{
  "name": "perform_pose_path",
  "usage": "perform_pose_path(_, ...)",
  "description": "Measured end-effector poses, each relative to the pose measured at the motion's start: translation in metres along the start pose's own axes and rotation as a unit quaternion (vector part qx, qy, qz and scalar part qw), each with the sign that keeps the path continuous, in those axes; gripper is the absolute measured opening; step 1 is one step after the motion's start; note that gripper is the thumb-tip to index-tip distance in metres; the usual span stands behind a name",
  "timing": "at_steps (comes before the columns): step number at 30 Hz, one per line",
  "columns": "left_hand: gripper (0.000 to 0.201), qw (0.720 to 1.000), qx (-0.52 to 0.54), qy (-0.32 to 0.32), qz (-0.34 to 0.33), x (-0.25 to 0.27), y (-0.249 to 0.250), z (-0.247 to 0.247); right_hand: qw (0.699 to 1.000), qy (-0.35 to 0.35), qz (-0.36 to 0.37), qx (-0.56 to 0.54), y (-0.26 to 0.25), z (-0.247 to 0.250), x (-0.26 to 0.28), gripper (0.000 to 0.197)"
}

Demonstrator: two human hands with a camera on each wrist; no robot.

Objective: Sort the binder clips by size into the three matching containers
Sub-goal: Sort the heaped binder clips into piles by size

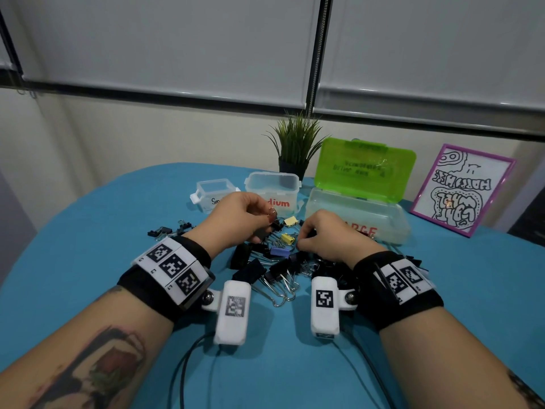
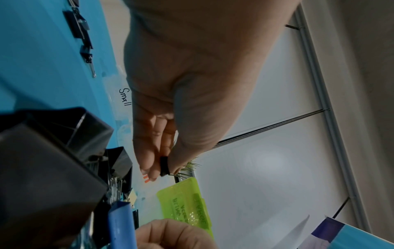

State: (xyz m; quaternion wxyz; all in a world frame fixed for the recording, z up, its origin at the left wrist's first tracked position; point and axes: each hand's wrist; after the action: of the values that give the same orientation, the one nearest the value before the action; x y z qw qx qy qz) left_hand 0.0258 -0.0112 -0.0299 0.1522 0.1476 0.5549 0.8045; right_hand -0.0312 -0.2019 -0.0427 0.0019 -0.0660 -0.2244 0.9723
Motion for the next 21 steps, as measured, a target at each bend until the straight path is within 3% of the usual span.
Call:
perform_pose_path(4,0.006,0.999,0.046,-0.009,0.025,0.002,0.003,0.0,0.992,0.088,0.054,-0.066,-0.005,0.004,0.003,0.006)
perform_pose_path(7,0.007,0.995,0.083,-0.029,0.049,0.003,0.003,0.0,0.965,0.153,0.125,-0.173,-0.013,0.002,0.004,0.009)
perform_pose_path(15,0.011,0.958,0.244,-0.093,0.119,0.001,0.002,-0.001,0.943,0.132,0.195,-0.233,-0.018,-0.006,0.002,0.012)
perform_pose_path(21,0.025,0.947,0.265,-0.139,0.115,0.003,0.003,0.004,0.918,0.14,0.201,-0.312,-0.019,-0.003,0.003,0.024)
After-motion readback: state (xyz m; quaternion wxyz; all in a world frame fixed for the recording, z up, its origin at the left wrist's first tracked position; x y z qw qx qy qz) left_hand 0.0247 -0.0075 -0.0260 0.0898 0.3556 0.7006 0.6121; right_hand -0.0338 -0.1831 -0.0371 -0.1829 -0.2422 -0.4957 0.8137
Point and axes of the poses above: each hand's wrist, its own x-axis away from the middle knuckle, its own z-axis out of the back of the hand, y = z × x, and after that the axes turned 10 degrees about z, right-handed
